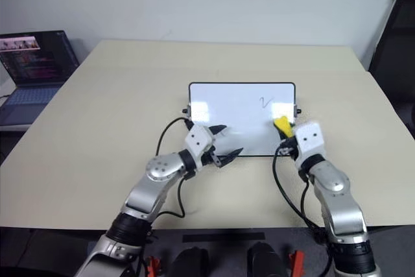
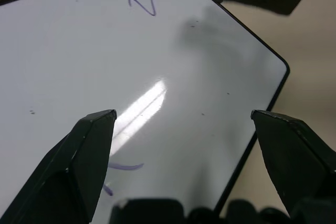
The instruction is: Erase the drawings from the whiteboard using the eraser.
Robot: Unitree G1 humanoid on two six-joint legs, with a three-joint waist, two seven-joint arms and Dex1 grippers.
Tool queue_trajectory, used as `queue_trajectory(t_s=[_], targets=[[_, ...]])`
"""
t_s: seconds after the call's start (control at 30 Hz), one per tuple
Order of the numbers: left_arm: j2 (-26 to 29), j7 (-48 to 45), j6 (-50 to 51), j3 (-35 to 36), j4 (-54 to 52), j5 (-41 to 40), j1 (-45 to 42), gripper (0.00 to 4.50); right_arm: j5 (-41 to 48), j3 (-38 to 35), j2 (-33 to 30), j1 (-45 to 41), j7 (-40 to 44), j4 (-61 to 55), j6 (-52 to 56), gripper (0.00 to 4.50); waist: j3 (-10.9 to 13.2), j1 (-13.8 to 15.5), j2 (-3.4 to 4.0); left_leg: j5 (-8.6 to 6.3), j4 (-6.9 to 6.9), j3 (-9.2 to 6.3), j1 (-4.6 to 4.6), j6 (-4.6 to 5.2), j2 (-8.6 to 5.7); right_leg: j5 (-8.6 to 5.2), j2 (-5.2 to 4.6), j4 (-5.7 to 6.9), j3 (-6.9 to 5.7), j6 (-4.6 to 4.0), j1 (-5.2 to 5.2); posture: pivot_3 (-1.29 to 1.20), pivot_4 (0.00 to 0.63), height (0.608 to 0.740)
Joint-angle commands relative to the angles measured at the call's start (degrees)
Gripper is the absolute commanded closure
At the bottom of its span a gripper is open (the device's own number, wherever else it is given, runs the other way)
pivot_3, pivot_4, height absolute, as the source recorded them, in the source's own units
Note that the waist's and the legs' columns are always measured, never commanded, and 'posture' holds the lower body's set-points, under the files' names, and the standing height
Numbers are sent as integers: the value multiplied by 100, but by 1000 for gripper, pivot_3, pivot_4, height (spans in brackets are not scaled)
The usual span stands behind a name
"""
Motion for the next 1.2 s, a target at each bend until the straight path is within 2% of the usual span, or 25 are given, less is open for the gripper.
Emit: queue_trajectory(t_s=[0.03,0.37,0.57,0.73,0.93,1.13,1.2], targets=[[-59,80,-199,67,-130,21,-156,0,-91,-36,43,-372,-34,291,-421,3425,0,0,0,0,0,0,0,0,0,0,0,1,0,0,0,0,150,740],[-71,227,-344,140,259,79,-444,0,-302,3,144,-1780,-81,2224,-961,3425,2,-9,1,1,1,4,5,1,1,2,2,7,2,-3,0,0,150,740],[-64,216,-390,117,332,66,-555,0,-471,52,183,-2294,-173,3203,-758,3425,2,-3,1,1,-2,2,3,1,1,16,1,6,0,-27,-1,0,150,740],[-42,215,-391,126,299,53,-560,0,-340,275,413,-2082,87,2971,-763,3425,1,-22,2,1,1,4,8,1,2,14,1,12,3,-23,1,0,150,740],[-9,235,-398,154,250,43,-501,0,-5,770,669,-1426,849,2316,-630,3425,1,-56,2,1,-1,1,9,1,10,4,7,14,2,-6,1,0,150,740],[9,250,-383,166,271,39,-523,0,-317,485,498,-1743,397,2770,-604,3425,2,-47,3,1,16,2,8,1,5,9,3,18,1,-2,3,0,150,740],[7,236,-384,167,285,44,-535,0,-541,279,326,-2052,-65,3219,-660,3425,2,-45,3,2,23,2,9,1,5,15,3,19,1,-2,6,0,150,740]])
